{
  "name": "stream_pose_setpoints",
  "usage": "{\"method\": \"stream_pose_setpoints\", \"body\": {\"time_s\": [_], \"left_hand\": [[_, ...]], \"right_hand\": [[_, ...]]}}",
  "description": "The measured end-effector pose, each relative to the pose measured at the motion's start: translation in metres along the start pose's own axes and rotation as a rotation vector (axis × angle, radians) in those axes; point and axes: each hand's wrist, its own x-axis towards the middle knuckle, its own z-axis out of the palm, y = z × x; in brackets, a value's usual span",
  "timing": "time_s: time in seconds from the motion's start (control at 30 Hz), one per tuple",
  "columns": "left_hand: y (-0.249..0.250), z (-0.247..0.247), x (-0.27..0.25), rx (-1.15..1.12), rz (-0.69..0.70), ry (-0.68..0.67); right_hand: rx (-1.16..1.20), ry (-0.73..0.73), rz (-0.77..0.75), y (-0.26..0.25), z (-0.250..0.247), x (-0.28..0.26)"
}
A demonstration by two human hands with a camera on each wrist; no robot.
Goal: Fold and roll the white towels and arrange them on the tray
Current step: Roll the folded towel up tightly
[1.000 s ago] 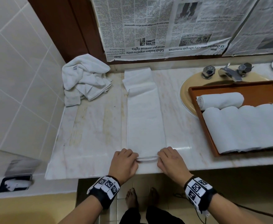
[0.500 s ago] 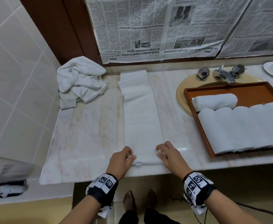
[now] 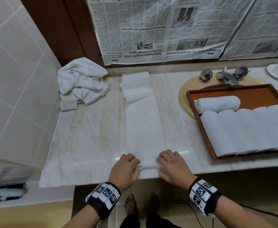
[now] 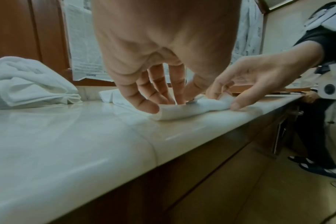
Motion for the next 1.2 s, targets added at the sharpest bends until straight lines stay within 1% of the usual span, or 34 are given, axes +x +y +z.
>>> {"method": "stream_pose_setpoints", "body": {"time_s": [0.07,0.13,0.2,0.27,0.33,0.4,0.47,0.6,0.7,0.83,0.93,1.07,1.2], "left_hand": [[-0.001,0.0,-0.002,0.012,0.034,-0.021],[-0.004,0.002,0.001,0.061,0.052,-0.006],[-0.004,0.003,0.006,0.098,0.032,-0.001],[-0.002,0.002,0.009,0.125,0.006,0.002],[0.001,0.0,0.01,0.128,-0.026,0.009],[0.002,0.0,0.009,0.116,-0.044,0.025],[0.004,0.0,0.01,0.096,-0.079,0.043],[0.008,-0.004,0.017,0.086,-0.186,-0.041],[0.007,-0.009,0.024,-0.001,-0.226,-0.048],[-0.002,-0.021,0.03,-0.276,-0.342,-0.044],[-0.006,-0.024,0.031,-0.353,-0.388,-0.022],[-0.004,-0.018,0.028,-0.252,-0.325,0.002],[0.003,-0.01,0.024,-0.106,-0.333,-0.001]], "right_hand": [[-0.023,0.018,0.02,-0.001,0.002,0.003],[-0.057,0.036,0.027,-0.004,0.004,0.008],[-0.062,0.05,0.031,-0.008,0.003,0.012],[-0.016,0.044,0.047,-0.009,0.002,0.015],[0.069,0.027,0.095,-0.008,0.002,0.017],[0.265,0.006,0.171,-0.005,0.002,0.019],[0.43,-0.045,0.229,0.001,-0.001,0.022],[0.526,-0.063,0.25,0.011,-0.004,0.022],[0.582,-0.053,0.291,0.014,-0.005,0.02],[0.433,-0.051,0.242,0.014,-0.004,0.024],[0.313,-0.034,0.192,0.011,-0.002,0.026],[0.239,0.024,0.153,0.008,0.001,0.022],[0.248,0.096,0.136,0.008,0.006,0.019]]}}
